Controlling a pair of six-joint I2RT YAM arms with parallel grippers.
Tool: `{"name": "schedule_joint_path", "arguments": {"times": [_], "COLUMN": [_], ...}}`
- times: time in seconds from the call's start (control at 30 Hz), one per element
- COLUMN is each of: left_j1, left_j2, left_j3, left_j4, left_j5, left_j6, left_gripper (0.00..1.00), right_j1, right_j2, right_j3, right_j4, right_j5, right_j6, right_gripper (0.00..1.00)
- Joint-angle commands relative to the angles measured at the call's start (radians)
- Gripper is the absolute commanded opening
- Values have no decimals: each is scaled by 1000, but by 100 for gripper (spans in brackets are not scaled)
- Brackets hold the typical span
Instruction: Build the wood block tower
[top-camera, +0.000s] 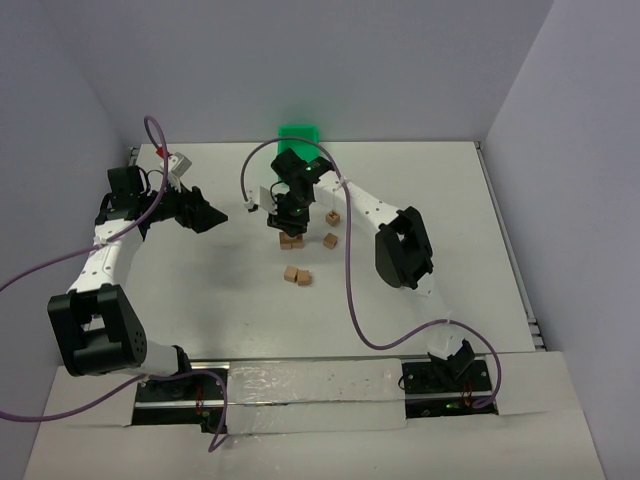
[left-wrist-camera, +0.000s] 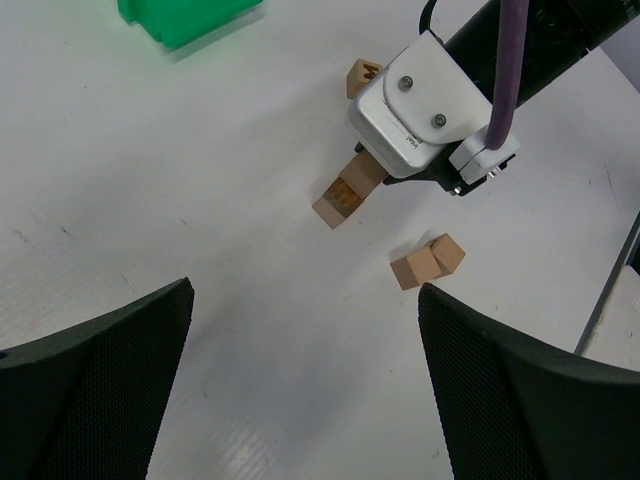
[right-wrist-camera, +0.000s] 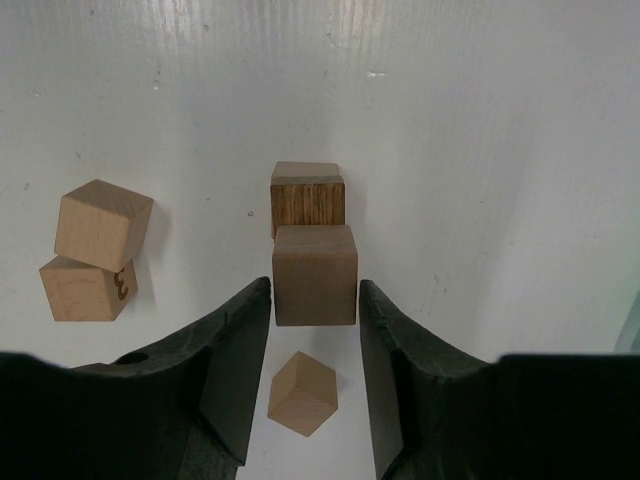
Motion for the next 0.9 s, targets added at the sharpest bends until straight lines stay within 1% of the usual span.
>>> {"name": "schedule_joint_path", "arguments": {"times": [0.0,0.17,0.23,0.37,0.4,0.5,0.53,0.63,0.73,0.8,0.83,0.87], "left_j1": [6,7,7,5,5,6,7,6,4,-3,-13,-33], "left_j2": [2,3,-1,-12,-14,-28,-31,-44,-61,-83,-94,-107], "left_j3": [31,27,22,20,22,34,44,71,84,79,70,55], "left_j4": [10,16,18,4,-1,-25,-35,-78,-121,-149,-165,-186], "left_j5": [39,38,35,33,33,38,39,48,91,99,98,97], "left_j6": [11,6,8,26,30,57,73,96,136,203,246,304], "left_gripper": [99,99,99,99,99,99,99,99,99,95,93,91], "right_j1": [10,11,11,11,11,10,8,-9,-44,-85,-104,-151], "right_j2": [8,-9,-21,-82,-95,-166,-196,-277,-373,-445,-472,-538], "right_j3": [-14,-13,-10,-18,-16,-6,-6,-14,-63,-104,-148,-220], "right_j4": [33,46,54,82,85,106,113,147,195,221,245,285], "right_j5": [9,11,8,-12,-16,-29,-33,-45,-80,-118,-137,-181], "right_j6": [0,29,42,69,74,106,121,154,218,259,276,318], "right_gripper": [52,65,69,84,84,94,99,100,100,100,100,100]}}
